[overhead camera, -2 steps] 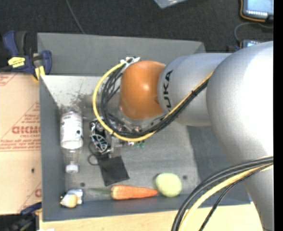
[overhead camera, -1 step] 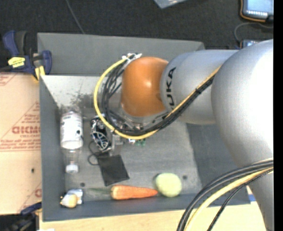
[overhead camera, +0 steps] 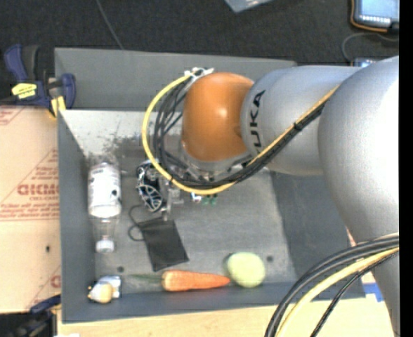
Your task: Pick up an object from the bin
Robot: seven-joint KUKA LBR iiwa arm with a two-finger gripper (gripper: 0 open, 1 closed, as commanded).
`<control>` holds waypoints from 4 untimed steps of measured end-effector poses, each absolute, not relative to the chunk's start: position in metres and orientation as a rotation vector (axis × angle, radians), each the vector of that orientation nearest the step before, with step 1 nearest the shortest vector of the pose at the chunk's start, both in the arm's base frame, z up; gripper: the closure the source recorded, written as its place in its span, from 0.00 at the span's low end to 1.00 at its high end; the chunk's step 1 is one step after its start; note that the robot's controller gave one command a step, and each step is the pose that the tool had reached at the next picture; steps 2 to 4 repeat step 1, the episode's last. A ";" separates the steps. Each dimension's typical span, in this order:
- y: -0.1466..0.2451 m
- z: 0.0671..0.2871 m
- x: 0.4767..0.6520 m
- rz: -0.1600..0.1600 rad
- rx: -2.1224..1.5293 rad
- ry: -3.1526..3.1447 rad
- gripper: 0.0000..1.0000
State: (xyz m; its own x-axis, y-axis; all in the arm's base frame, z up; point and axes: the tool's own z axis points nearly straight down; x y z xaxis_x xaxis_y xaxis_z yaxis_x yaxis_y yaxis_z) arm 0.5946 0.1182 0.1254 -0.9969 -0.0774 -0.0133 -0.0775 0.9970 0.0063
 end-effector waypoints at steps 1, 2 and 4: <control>0.115 0.105 0.594 0.013 -0.067 3.119 1.00; 0.115 0.105 0.594 0.013 -0.067 3.119 1.00; 0.115 0.105 0.594 0.013 -0.067 3.119 1.00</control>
Offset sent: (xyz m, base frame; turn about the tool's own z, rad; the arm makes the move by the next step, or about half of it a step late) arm 0.0174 0.0051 0.1520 0.0224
